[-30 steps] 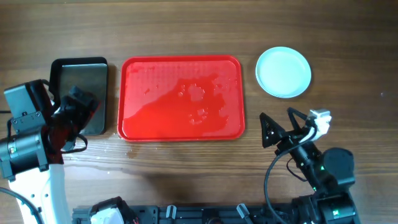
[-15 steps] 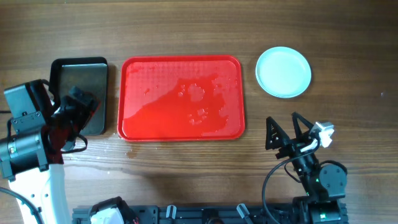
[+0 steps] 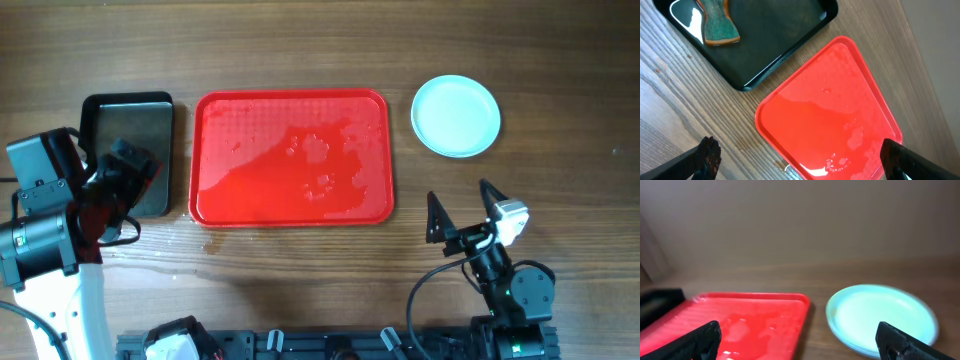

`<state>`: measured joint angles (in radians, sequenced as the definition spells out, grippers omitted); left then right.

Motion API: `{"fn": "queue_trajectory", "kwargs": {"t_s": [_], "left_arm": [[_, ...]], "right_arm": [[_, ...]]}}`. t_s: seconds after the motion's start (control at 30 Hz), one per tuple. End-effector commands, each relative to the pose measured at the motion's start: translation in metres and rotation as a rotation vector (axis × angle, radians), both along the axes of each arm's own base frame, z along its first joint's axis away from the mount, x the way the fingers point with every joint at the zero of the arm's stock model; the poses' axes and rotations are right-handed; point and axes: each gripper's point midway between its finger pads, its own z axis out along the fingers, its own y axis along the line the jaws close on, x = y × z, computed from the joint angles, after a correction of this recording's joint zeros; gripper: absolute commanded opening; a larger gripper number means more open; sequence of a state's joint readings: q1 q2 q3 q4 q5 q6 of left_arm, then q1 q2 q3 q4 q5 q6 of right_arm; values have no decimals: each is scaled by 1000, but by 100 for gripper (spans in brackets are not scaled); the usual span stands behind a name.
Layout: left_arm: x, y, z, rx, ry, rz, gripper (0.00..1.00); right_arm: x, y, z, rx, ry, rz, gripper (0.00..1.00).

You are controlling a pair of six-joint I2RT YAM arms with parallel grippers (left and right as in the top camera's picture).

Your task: Clean dirty plates on tray and stack at the side

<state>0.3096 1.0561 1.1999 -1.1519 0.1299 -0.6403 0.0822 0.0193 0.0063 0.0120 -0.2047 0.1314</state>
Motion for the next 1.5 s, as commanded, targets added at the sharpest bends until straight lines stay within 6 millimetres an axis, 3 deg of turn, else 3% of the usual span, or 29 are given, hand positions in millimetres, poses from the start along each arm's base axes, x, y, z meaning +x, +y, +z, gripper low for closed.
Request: {"fn": "queue_trajectory", "kwargs": {"t_s": [0.0,0.33,1.47], "left_arm": [[1,-2,4,-1,-16,-16,100],[1,-2,4,-2,-16,-16,100],[1,-2,4,-2,-16,-16,100]], "right_arm": [[1,-8,3,-218,-75,-42,100],[6,-39,1,-218,-46,-192,100],[5,-38,2,-230,-54,-186,100]]}}
